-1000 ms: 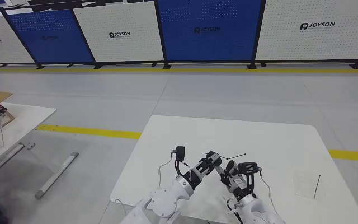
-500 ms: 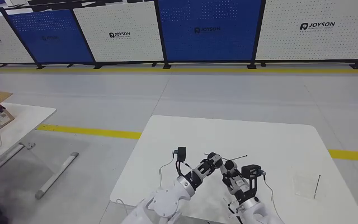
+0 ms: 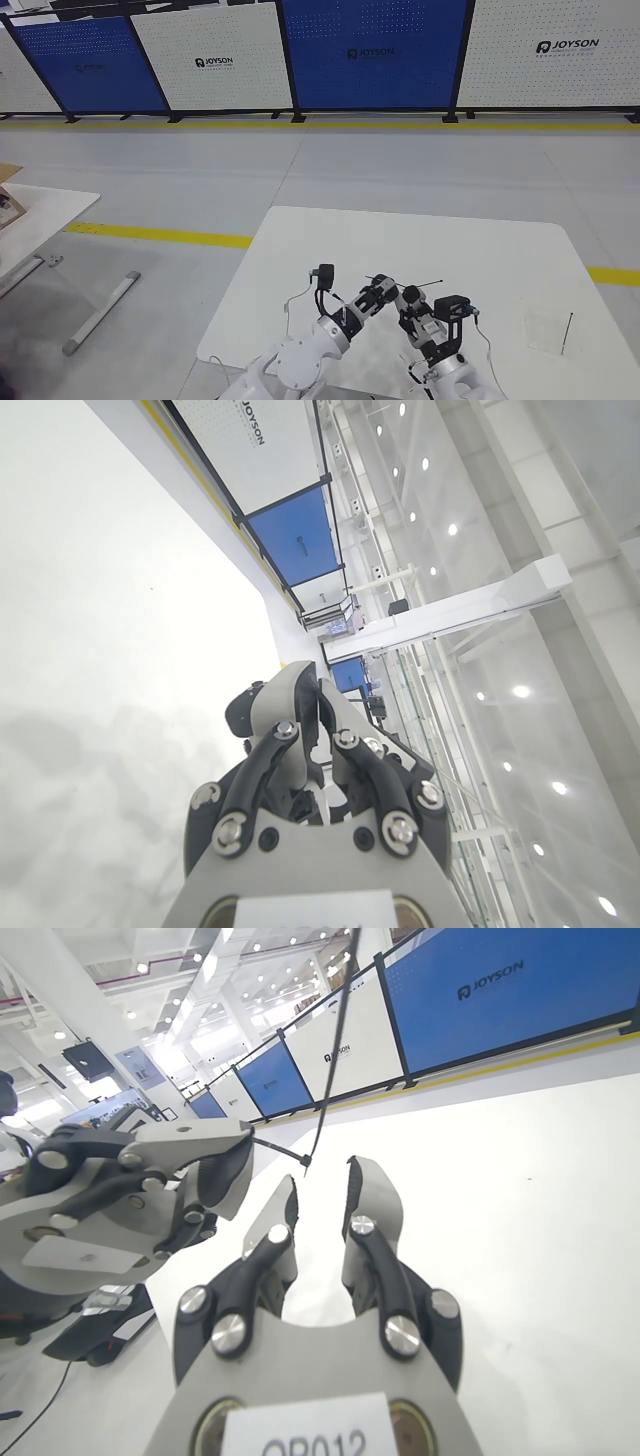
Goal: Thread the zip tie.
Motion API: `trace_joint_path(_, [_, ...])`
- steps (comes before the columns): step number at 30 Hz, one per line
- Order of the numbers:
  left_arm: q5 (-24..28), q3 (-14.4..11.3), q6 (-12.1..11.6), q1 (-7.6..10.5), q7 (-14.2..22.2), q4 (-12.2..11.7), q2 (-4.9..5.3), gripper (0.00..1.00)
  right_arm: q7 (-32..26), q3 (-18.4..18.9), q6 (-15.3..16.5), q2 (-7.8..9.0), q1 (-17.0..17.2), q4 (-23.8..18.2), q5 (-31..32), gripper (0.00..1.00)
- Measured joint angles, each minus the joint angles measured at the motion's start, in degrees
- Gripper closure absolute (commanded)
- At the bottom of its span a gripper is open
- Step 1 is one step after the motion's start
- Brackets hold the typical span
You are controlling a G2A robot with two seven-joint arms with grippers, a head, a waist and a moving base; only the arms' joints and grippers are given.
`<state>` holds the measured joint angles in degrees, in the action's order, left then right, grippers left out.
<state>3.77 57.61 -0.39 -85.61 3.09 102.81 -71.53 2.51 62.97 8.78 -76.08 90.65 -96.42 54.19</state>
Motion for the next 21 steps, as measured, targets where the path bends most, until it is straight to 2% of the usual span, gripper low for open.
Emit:
trace_joint_path(14, [-0.91,-0.37,0.31,0.23,-0.37,-0.31,-0.17,1.0,0.9,0.53,0.2,0.04,0.31,-0.34,-1.17,0.85])
trace_joint_path(15, [-0.97,-0.39,0.35,0.24,-0.38,-0.32,-0.18,1.0,0.92,0.59,0.23,0.04,0.34,-0.35,-1.22,0.98])
trace_joint_path(21, [-1.08,-0.44,0.7,0.3,-0.61,-0.36,-0.26,1.0,0.91,0.75,0.18,0.08,0.41,-0.37,-1.32,1.0])
